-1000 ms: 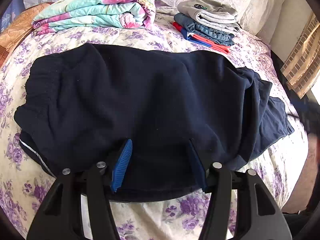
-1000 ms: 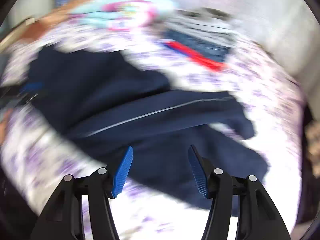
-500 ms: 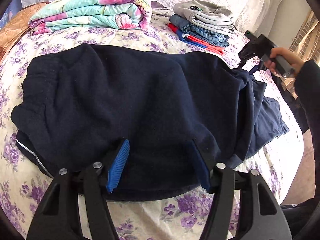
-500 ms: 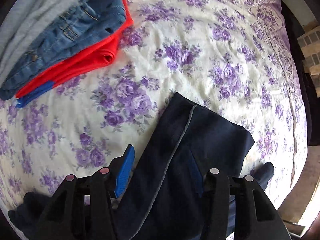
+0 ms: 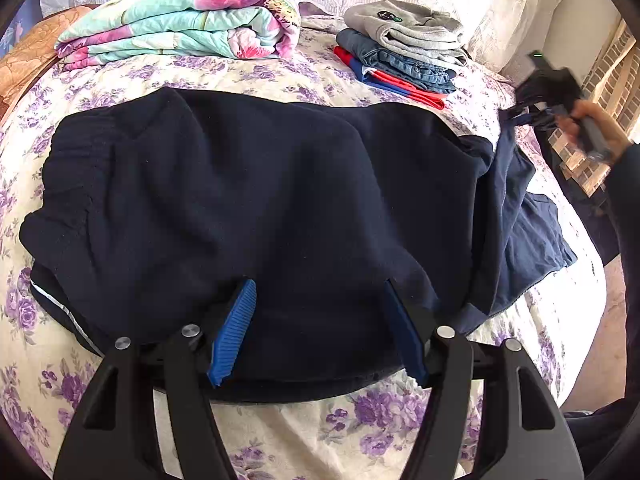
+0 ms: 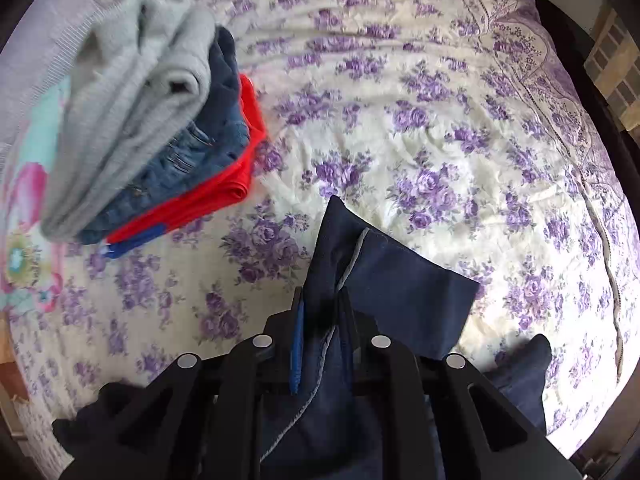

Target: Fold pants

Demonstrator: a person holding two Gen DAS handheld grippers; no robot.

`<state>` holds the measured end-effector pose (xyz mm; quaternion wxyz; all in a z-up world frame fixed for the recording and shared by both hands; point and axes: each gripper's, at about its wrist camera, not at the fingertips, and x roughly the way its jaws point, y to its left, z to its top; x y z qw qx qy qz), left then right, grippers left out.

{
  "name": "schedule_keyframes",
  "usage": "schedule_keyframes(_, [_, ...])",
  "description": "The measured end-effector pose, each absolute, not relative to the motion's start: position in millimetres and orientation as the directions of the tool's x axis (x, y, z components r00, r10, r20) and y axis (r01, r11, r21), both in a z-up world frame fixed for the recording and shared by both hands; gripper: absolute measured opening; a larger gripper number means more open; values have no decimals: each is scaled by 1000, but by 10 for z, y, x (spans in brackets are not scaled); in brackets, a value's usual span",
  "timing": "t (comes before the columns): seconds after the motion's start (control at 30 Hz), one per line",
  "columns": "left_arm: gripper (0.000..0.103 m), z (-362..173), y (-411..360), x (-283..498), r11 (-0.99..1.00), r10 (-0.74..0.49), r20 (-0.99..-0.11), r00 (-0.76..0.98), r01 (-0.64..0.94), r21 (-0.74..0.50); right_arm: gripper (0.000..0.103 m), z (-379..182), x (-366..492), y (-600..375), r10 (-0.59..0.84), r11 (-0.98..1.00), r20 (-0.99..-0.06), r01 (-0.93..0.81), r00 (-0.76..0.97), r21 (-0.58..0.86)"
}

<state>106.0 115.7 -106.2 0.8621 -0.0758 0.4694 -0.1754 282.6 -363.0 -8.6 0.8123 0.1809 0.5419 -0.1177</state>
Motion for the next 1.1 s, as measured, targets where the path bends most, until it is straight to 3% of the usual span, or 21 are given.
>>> schedule_keyframes(0.17, [63,-1058,1145,1054,929,-367,-784,501,229,-289,15,159,1683,-4151,39,889,-846,368,532,273])
schedule_keyframes(0.37, [63,-1056,1131,1055,934,-355,-787,504,224,-278,13,-541,344,-4585,68,793,-805,458,589,402])
schedule_keyframes(0.4, [63,-1056,1132,1059,934,-355,-787,504,223,-278,9,-723,216,-4624,77,772,-806,476,586,420])
schedule_keyframes(0.53, [66,-1056,1104,1062,937,-348,-788,507,226,-268,9,-1376,46,-4710,149,700,-789,500,596,510])
schedule_keyframes(0.67, [68,-1055,1046,1051,945,-322,-794,516,231,-232,11,-1397,31,-4647,141,730,-770,460,622,505])
schedule_keyframes(0.7, [68,-1049,1063,1049,943,-327,-792,515,229,-240,14,-1373,28,-4623,123,750,-785,461,608,475])
schedule_keyframes(0.77, [68,-1014,1099,1035,941,-337,-788,515,210,-265,45,-1299,-31,-4587,91,780,-808,462,582,421])
schedule_keyframes(0.83, [67,-944,1114,1008,935,-354,-780,515,210,-286,56,-1166,-151,-4539,34,795,-819,481,573,370])
schedule_keyframes(0.93, [66,-838,1024,989,932,-361,-774,520,230,-281,57,-786,-252,-4299,-114,863,-791,454,601,221])
schedule_keyframes(1.03, [66,-775,897,1034,914,-403,-750,523,276,-299,73,-461,-88,-3799,-20,944,-726,252,687,212])
schedule_keyframes(1.1, [66,-842,815,1094,915,-397,-761,513,288,-283,74,-372,186,-3372,75,978,-716,91,694,190])
